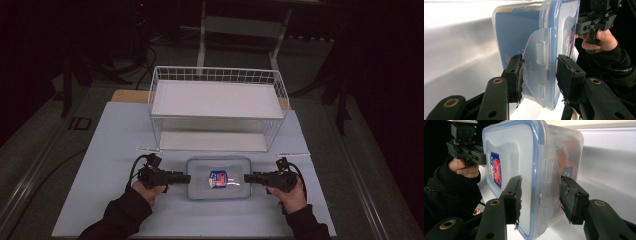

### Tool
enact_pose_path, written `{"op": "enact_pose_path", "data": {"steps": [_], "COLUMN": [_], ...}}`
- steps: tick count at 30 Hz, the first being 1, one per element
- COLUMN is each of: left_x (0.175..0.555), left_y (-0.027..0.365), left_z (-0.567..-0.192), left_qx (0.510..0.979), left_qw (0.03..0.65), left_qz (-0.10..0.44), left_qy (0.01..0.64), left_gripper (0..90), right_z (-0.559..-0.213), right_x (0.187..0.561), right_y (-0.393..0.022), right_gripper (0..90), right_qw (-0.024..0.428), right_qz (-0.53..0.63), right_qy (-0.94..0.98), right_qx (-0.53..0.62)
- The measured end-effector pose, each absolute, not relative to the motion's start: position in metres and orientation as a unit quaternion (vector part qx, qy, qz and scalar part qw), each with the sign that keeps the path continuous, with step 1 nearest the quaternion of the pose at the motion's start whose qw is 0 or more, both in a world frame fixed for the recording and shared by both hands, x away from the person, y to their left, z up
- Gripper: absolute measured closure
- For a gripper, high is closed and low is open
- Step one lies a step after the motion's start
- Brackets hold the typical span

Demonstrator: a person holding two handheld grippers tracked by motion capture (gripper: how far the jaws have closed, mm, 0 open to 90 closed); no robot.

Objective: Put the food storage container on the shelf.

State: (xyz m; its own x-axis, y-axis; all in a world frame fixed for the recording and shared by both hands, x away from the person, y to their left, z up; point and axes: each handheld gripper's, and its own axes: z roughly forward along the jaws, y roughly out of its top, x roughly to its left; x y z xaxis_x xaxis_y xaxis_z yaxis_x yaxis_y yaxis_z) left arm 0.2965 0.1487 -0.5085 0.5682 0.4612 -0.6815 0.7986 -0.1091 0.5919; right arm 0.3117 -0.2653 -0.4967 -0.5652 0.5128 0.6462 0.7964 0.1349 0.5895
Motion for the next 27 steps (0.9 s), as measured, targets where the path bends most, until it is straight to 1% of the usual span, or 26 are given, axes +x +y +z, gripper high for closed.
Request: {"op": "enact_pose_path", "data": {"steps": [18,27], "left_x": [0.314,0.325], "left_y": [0.150,0.152], "left_z": [-0.486,-0.480], "left_qx": [0.724,0.725], "left_qw": [0.536,0.550], "left_qz": [-0.121,-0.087], "left_qy": [0.417,0.405], "left_gripper": [57.2,57.0], "right_z": [-0.476,-0.467], "right_x": [0.326,0.340], "right_y": [-0.265,-0.261], "right_gripper": [53.4,53.3], "right_qw": [0.108,0.076], "right_qz": [-0.514,-0.529], "right_qy": [-0.739,-0.742], "right_qx": [-0.422,-0.404]}}
